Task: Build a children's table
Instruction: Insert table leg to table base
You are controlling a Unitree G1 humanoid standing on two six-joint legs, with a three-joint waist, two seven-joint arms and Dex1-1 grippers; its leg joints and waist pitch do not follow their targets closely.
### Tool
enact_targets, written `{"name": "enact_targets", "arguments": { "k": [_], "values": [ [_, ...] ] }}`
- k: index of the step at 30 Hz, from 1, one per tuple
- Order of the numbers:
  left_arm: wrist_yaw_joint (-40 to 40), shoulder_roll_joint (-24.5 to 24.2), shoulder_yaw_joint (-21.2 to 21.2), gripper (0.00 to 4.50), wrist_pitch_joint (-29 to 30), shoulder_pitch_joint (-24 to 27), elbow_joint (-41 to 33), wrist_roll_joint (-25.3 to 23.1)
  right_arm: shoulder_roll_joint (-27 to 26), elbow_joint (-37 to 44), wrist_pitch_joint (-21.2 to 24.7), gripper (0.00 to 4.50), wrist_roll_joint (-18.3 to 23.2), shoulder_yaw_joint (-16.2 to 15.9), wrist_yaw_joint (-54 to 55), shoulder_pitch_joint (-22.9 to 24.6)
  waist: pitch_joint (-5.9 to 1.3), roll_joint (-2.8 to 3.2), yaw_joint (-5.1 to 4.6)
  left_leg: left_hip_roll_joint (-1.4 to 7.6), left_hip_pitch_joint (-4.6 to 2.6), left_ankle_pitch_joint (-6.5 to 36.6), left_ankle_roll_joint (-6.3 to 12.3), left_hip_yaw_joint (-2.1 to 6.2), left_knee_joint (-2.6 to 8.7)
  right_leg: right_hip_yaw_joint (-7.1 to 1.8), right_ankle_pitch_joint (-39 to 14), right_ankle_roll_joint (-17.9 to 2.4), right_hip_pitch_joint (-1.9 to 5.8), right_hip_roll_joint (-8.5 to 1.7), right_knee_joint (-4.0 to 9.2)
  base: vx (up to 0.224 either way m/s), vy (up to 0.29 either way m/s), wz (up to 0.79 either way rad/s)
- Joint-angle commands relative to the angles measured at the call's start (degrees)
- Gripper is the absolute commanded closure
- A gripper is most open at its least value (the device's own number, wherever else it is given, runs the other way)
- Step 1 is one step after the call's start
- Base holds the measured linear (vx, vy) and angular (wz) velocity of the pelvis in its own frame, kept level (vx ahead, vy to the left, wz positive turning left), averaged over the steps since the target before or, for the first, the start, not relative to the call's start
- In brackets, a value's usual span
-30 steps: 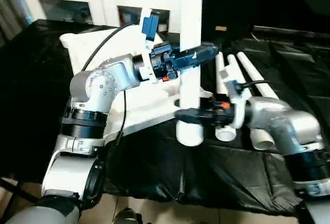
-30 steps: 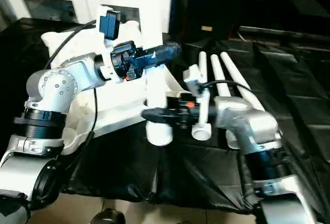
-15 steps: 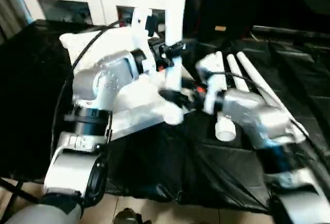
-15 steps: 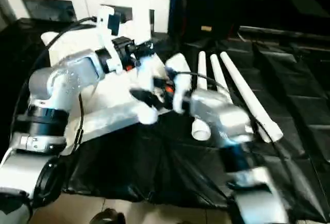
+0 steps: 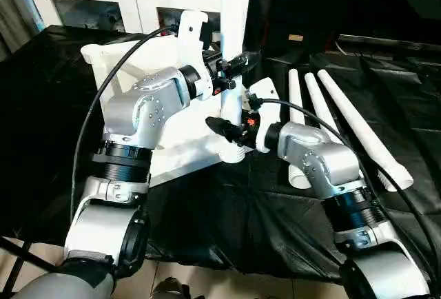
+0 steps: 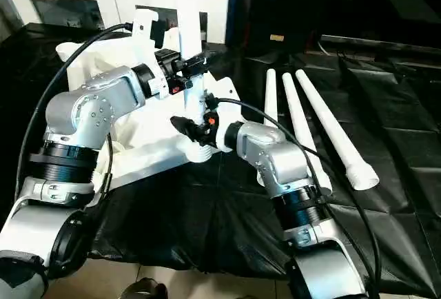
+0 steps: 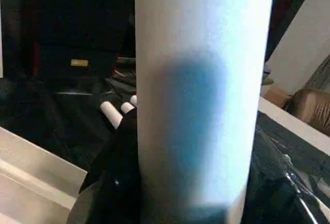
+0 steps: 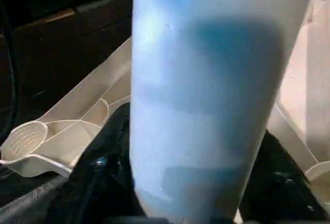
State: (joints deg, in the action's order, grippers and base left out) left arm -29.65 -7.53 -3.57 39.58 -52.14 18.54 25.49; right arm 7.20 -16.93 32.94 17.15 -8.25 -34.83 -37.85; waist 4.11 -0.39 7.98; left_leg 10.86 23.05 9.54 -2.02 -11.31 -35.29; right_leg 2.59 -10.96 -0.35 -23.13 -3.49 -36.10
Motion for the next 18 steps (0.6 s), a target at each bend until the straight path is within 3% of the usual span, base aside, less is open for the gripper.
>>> {"name": "enact_targets", "arguments": {
  "k": [1, 2, 3, 5, 7, 15, 18],
  "values": [
    [0.0, 0.0, 0.1, 2.33, 0.2, -1.4, -1.5, -0.2, 0.3, -0.3, -0.5, 2.42, -0.1, 1.3, 0.2, -0.4, -4.85, 0.56, -0.38, 2.41, -2.11, 11.0, -3.87, 1.64, 4.53, -2.49, -6.1, -10.7, 2.55, -4.72, 3.90, 0.000, 0.000, 0.00],
    [0.7, 0.2, -0.5, 2.33, 0.4, -1.5, -1.2, 0.1, 0.4, -0.2, -0.5, 2.42, 0.3, 1.5, -0.1, -0.4, -4.84, 0.61, -0.40, 2.36, -2.05, 11.0, -3.85, 1.65, 4.52, -2.48, -6.0, -10.7, 2.61, -4.71, 3.88, 0.000, 0.000, 0.00],
    [0.8, 0.1, -0.8, 1.98, 1.0, -1.6, -0.9, 0.3, 0.6, 0.0, -0.6, 2.52, 0.7, 1.8, -0.6, -0.2, -4.85, 0.60, -0.41, 2.36, -2.10, 11.2, -3.81, 1.62, 4.52, -2.49, -6.0, -10.7, 2.60, -4.70, 3.94, 0.000, 0.000, 0.00],
    [0.3, 0.1, -1.9, 1.96, 1.5, -1.6, -0.3, 1.7, 1.1, 0.9, -0.8, 2.56, 2.0, 2.3, -2.4, 0.2, -4.86, 0.74, -0.37, 2.35, -2.11, 11.1, -3.78, 1.64, 4.48, -2.47, -5.9, -10.8, 2.61, -4.69, 3.89, 0.000, 0.000, 0.00],
    [-3.2, -0.5, -1.9, 1.65, 1.8, -1.4, 0.3, 3.3, 1.9, 3.9, -0.7, 2.61, 5.2, 2.9, -7.2, 1.3, -4.85, 0.57, -0.35, 2.33, -2.08, 11.4, -3.38, 1.63, 4.47, -2.44, -5.7, -11.0, 2.73, -4.68, 3.96, 0.000, 0.000, 0.00],
    [-21.1, -4.1, -0.2, 1.52, 7.7, 1.9, -4.6, 12.4, 7.6, 14.0, 4.5, 2.62, 16.0, 2.8, -24.4, 5.3, -4.69, 0.31, -0.04, 2.42, -1.94, 11.0, -1.51, 1.54, 4.42, -2.37, -6.6, -12.6, 2.82, -4.78, 3.91, 0.000, 0.000, 0.00],
    [-23.8, -4.9, 1.0, 1.52, 7.9, 2.8, -6.2, 13.1, 9.4, 15.2, 5.7, 2.62, 16.9, 1.9, -27.2, 5.8, -4.53, 0.34, -0.03, 2.47, -2.03, 12.1, -1.76, 1.51, 4.47, -2.43, -10.0, -12.0, 2.63, -4.82, 4.31, 0.000, 0.000, 0.00]
  ]
}}
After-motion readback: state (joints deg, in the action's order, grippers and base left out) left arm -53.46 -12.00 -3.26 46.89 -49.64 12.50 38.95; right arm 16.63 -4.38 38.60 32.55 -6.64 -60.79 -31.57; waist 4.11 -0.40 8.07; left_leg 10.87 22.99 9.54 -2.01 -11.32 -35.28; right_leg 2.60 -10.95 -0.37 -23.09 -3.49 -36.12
